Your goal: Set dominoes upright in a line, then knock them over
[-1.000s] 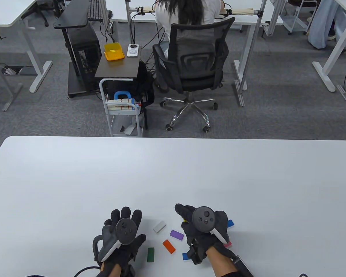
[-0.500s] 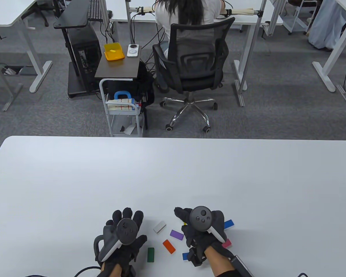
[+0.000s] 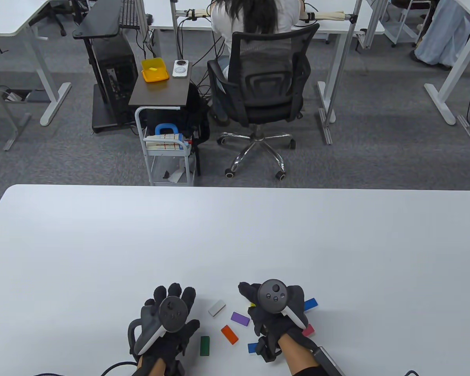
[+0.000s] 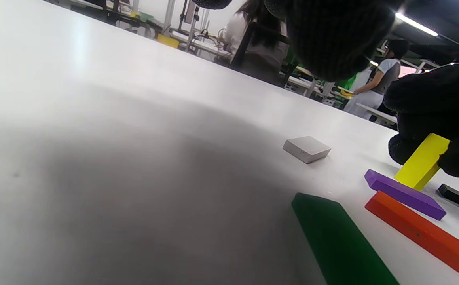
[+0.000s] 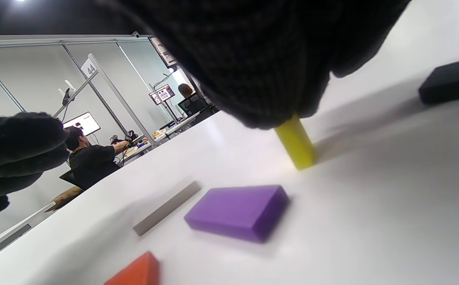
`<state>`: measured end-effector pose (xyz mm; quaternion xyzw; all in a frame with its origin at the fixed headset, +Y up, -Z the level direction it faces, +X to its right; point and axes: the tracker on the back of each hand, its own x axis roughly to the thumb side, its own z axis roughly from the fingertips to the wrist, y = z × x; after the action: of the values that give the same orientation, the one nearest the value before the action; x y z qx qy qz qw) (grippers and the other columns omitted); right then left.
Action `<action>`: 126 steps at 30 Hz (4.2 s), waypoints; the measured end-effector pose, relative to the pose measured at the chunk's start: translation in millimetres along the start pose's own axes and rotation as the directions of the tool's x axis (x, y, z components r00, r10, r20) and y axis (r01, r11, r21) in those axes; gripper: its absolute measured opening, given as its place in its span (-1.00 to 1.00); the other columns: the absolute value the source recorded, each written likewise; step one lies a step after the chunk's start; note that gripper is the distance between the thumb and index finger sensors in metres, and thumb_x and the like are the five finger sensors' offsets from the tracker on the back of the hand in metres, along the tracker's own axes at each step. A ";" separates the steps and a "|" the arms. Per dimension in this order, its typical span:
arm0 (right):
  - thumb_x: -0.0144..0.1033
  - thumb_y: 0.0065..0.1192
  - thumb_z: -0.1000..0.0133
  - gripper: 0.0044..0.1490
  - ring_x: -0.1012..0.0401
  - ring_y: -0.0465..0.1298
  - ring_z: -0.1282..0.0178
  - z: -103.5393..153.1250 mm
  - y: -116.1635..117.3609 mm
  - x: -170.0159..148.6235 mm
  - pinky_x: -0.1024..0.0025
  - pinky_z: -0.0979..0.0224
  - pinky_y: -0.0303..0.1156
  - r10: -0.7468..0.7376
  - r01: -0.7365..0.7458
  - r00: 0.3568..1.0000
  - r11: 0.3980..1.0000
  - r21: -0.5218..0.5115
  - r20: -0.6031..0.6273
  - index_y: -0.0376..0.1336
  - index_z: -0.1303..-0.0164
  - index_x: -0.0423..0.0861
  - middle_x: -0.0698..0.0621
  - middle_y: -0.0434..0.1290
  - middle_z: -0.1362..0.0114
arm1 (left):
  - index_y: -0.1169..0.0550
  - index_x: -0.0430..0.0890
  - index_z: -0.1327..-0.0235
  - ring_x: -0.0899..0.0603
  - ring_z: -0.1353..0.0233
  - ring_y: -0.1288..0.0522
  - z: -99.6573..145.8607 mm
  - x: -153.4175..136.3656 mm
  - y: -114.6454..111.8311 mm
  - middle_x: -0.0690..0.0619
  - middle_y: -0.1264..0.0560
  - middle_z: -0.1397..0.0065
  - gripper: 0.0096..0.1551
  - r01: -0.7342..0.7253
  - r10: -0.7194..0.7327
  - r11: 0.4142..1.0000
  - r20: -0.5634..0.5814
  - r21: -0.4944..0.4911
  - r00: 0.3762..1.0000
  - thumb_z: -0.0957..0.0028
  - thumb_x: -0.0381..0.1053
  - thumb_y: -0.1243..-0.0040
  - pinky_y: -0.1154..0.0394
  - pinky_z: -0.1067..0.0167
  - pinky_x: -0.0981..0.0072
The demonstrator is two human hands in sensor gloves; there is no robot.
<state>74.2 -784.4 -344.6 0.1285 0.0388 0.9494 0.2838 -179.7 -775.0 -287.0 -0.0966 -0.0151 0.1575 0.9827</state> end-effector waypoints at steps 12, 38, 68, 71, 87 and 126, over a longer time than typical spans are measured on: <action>-0.50 0.65 0.20 -0.08 -0.05 0.59 -0.39 0.7 1.9 3.3 -0.10 -0.54 0.33 0.031 -0.031 0.999 1.000 0.003 0.018 0.28 -0.42 -0.04 -0.09 0.39 -0.42 | -0.09 0.26 -0.49 -0.42 -0.68 0.15 0.2 1.1 -0.4 -0.04 0.03 -0.77 -0.05 0.004 -0.004 1.000 0.003 -0.005 1.000 0.14 0.22 -0.29 0.07 -0.58 -0.37; -0.29 0.60 0.14 -0.10 -0.19 0.42 -0.50 6.4 1.9 -19.2 -0.22 -0.56 0.10 0.510 -0.500 0.837 0.860 0.099 -0.198 0.27 -0.45 -0.08 -0.12 0.59 -0.29 | -0.09 0.25 -0.49 -0.42 -0.68 0.15 -0.4 1.1 -2.7 -0.05 0.04 -0.77 -0.04 0.011 -0.011 1.000 -0.003 -0.022 1.000 0.15 0.24 -0.29 0.07 -0.58 -0.37; -0.18 0.59 0.17 -0.35 0.01 0.74 -0.04 25.8 -34.0 -9.4 -0.01 -0.37 0.52 0.254 -0.272 0.961 0.940 -0.206 -0.109 0.44 -0.16 -0.03 -0.09 0.56 -0.20 | -0.08 0.25 -0.49 -0.43 -0.67 0.16 -2.0 -1.3 -5.8 -0.07 0.11 -0.76 -0.06 0.003 -0.003 1.000 0.001 -0.021 1.000 0.13 0.22 -0.27 0.05 -0.58 -0.36; -0.18 0.61 0.18 -0.43 0.00 0.75 -0.03 25.1 -31.9 -8.9 -0.02 -0.36 0.52 0.177 -0.187 0.982 0.965 -0.185 -0.067 0.48 -0.06 0.01 -0.08 0.57 -0.19 | -0.08 0.25 -0.49 -0.43 -0.67 0.16 -2.4 -1.5 -6.5 -0.07 0.11 -0.76 -0.06 0.002 -0.002 1.000 0.003 -0.023 1.000 0.13 0.22 -0.27 0.05 -0.58 -0.36; -0.34 0.59 0.12 -0.15 0.00 0.62 -0.23 20.1 -24.8 -23.0 -0.14 -0.47 0.39 -0.014 0.008 0.998 0.995 -0.104 -0.056 0.27 -0.41 0.08 0.06 0.51 -0.32 | -0.08 0.25 -0.49 -0.42 -0.68 0.16 -1.3 0.7 -4.3 -0.07 0.09 -0.76 -0.06 -0.010 0.010 0.999 0.008 -0.033 1.000 0.13 0.22 -0.27 0.04 -0.59 -0.35; -0.44 0.58 0.12 -0.15 0.03 0.68 -0.18 13.9 -8.5 -24.4 -0.13 -0.47 0.39 0.071 -0.074 0.995 0.997 -0.038 -0.071 0.27 -0.43 0.03 0.02 0.50 -0.35 | -0.08 0.25 -0.49 -0.42 -0.68 0.15 -1.8 1.4 -6.7 -0.06 0.08 -0.76 -0.06 -0.006 0.007 0.999 0.015 -0.048 1.000 0.13 0.22 -0.27 0.04 -0.58 -0.35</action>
<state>102.1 -790.6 -337.9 0.0908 0.0247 0.9636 0.2503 -176.1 -781.2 -287.5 -0.1188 -0.0262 0.1612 0.9794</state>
